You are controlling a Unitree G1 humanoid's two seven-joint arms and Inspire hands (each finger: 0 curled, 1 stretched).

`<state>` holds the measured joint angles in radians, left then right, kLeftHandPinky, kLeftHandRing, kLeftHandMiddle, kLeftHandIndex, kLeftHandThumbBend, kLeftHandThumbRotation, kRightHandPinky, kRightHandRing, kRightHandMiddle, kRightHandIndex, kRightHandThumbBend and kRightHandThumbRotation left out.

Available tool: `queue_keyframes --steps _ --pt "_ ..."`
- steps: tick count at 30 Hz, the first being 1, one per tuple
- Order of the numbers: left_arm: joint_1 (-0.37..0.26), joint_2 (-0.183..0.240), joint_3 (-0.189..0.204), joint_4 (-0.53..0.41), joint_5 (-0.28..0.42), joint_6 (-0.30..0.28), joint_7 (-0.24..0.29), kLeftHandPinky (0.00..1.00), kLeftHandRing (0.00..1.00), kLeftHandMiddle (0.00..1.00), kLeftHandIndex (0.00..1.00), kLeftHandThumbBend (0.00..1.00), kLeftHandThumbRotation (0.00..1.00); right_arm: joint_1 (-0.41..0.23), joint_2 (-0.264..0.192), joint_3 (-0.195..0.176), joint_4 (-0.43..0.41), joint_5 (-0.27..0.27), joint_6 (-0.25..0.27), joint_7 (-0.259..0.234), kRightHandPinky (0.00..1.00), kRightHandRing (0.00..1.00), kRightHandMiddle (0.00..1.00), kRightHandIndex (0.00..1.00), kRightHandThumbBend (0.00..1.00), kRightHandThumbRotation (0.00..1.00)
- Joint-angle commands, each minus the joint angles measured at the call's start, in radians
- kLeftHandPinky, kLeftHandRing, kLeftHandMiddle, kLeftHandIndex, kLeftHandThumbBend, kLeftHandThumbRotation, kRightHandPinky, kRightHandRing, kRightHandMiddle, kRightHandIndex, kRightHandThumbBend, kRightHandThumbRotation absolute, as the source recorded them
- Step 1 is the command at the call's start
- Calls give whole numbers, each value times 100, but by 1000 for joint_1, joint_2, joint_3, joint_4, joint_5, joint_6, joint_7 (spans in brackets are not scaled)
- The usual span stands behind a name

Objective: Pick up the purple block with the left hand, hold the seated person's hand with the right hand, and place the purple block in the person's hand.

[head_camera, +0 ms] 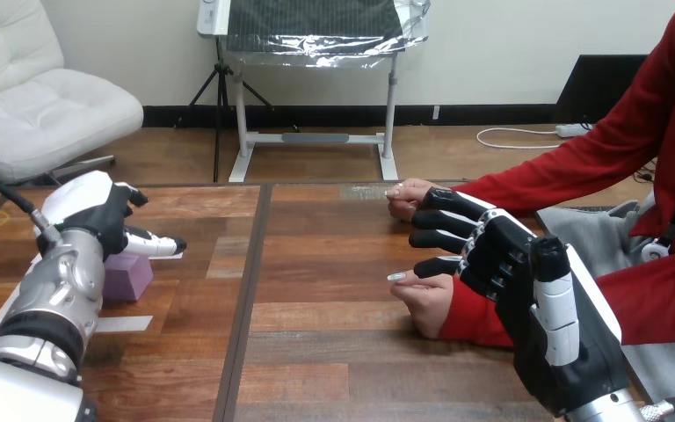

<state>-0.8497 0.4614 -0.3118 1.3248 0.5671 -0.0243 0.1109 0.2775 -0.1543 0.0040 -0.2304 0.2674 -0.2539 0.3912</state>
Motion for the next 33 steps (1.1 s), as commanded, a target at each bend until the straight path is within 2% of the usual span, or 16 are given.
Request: queue_keyframes --steps 1,20,33 --pt "-21 -3 -12 -9 4 3 18 74 81 82 82 75 36 -55 12 0 -32 13 -26 0 64 75 77 79 88 100" --pt "-4 -5 -17 -13 1 16 18 73 80 82 81 74 35 -54 11 0 -34 7 -39 2 64 75 77 79 88 100" --pt "10 -3 -37 -9 9 22 17 72 79 81 82 73 37 -57 8 -1 -29 19 -43 10 63 74 76 79 88 100"
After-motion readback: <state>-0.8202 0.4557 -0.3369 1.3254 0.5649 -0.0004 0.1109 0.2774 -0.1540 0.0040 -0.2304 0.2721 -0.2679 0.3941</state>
